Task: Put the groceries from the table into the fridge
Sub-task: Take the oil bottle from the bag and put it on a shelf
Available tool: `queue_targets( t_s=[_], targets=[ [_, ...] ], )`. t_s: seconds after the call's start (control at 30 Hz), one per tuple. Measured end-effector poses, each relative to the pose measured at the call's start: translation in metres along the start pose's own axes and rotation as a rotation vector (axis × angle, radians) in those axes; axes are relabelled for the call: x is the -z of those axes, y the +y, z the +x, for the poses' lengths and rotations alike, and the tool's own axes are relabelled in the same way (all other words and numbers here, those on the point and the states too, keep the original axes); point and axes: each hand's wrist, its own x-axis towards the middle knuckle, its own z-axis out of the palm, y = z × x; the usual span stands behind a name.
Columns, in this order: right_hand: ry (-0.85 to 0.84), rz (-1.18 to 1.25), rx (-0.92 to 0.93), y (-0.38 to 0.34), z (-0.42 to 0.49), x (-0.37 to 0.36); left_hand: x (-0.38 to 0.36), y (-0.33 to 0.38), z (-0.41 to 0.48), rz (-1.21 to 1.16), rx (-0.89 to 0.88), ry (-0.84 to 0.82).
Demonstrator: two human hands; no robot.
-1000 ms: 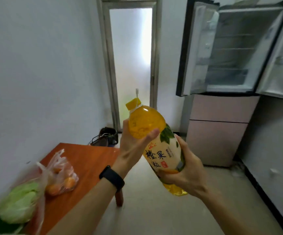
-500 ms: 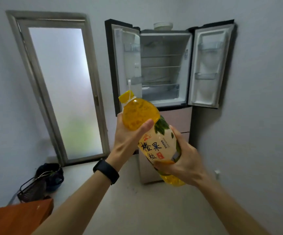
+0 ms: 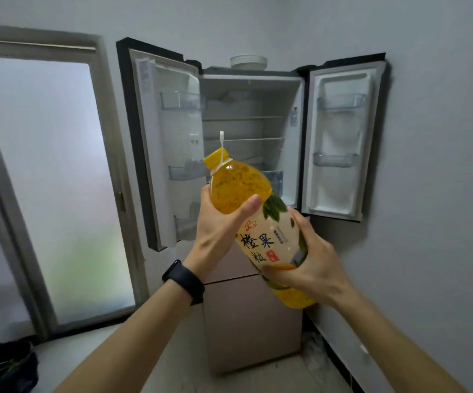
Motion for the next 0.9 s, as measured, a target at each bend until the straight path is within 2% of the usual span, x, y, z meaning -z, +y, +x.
queue_targets(
  t_s=[0.2, 0.5, 0.73, 0.9],
  targets=[
    [-0.007, -0.021, -0.027, 0.075, 0.075, 0.004, -0.038, -0.060, 0.084, 0.005, -0.012, -0.001],
    [-0.004, 0.074, 0.002, 0.212, 0.190, 0.005, -0.112, -0.160, 0.204, 0.071, -0.036, 0.035],
    [-0.033, 0.140, -0.010, 0.301, 0.276, 0.005, -0.159, -0.219, 0.283, 0.060, 0.045, 0.091],
    [-0.080, 0.214, -0.052, 0.352, 0.318, -0.012, -0.177, -0.273, 0.317, 0.019, 0.133, 0.065]
  ],
)
